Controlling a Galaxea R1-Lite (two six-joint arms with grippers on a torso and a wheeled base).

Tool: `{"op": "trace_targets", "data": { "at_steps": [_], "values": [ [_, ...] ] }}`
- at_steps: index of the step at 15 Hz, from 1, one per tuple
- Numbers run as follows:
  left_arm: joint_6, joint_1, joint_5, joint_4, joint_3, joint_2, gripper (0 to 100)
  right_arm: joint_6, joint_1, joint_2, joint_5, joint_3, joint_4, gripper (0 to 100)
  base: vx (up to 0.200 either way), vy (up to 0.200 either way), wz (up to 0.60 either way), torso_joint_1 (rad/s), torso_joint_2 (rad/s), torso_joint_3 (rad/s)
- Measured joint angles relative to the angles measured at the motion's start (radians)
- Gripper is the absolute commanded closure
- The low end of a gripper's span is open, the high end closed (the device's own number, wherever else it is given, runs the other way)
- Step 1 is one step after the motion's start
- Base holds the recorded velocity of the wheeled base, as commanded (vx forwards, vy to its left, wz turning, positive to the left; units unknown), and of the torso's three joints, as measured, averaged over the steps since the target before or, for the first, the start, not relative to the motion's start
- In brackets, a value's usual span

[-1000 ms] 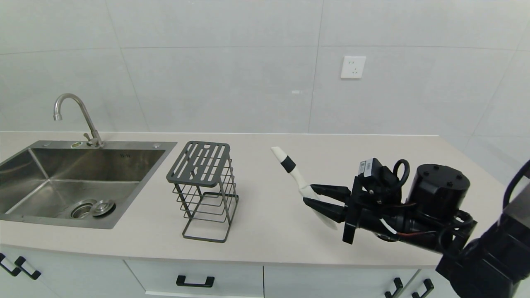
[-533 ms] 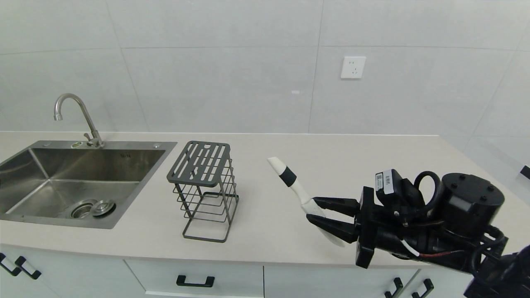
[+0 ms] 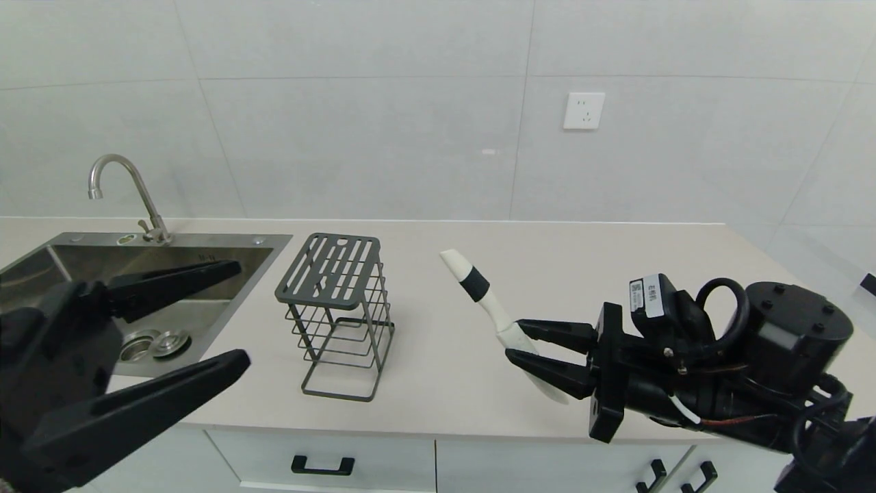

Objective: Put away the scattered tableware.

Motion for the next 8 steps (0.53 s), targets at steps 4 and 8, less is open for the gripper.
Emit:
{"op": "trace_targets", "data": {
  "at_steps": [4,8],
  "values": [
    [-0.313,-0.085,0.036,-0.231,-0.004,0.17,0,0.005,0.0,-0.006,-0.006,-0.048,0.0,100,0.0,0.0,0.0,0.0,0.0,0.0],
    [-0.315,-0.115,0.099,-0.42,0.021,0.326,0,0.006,0.0,-0.009,-0.011,-0.079,0.0,100,0.0,0.0,0.0,0.0,0.0,0.0]
  ]
}}
